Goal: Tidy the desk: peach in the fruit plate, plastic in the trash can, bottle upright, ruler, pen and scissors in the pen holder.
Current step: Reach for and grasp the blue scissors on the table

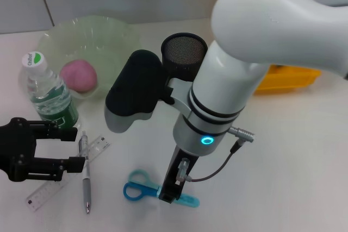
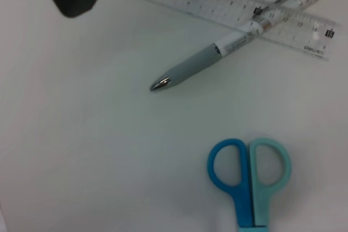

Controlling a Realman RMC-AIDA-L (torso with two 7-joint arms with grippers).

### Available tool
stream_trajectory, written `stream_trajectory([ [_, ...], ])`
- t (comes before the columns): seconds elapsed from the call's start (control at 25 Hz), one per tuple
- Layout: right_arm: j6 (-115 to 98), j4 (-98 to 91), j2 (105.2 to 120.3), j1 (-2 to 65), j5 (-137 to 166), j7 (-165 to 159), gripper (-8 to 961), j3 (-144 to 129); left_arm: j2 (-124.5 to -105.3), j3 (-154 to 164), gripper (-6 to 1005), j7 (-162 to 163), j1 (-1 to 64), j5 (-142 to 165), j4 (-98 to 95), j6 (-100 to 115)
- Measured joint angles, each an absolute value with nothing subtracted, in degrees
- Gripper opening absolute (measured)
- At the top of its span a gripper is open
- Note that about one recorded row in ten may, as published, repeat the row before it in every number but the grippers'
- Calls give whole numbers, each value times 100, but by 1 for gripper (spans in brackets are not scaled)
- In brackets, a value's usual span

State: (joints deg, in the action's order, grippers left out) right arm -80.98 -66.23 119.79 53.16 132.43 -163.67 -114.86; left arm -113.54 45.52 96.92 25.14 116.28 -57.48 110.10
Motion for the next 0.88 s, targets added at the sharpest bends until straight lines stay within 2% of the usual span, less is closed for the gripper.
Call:
stream_trajectory([
  [0.04, -8020, -6454, 11984, 5442, 13174, -16343, 163, -11560, -11349, 4552, 754, 9691, 2514, 11628, -5748, 11004],
  [0.28, -7837, -6276, 11987, 5568, 13117, -16332, 345, -11743, -11346, 4552, 754, 9690, 2506, 11628, -5748, 11005],
  [0.88, -7536, -5829, 11988, 5819, 12823, -16332, 346, -12153, -11383, 4575, 754, 9671, 2552, 11627, -5748, 11003],
])
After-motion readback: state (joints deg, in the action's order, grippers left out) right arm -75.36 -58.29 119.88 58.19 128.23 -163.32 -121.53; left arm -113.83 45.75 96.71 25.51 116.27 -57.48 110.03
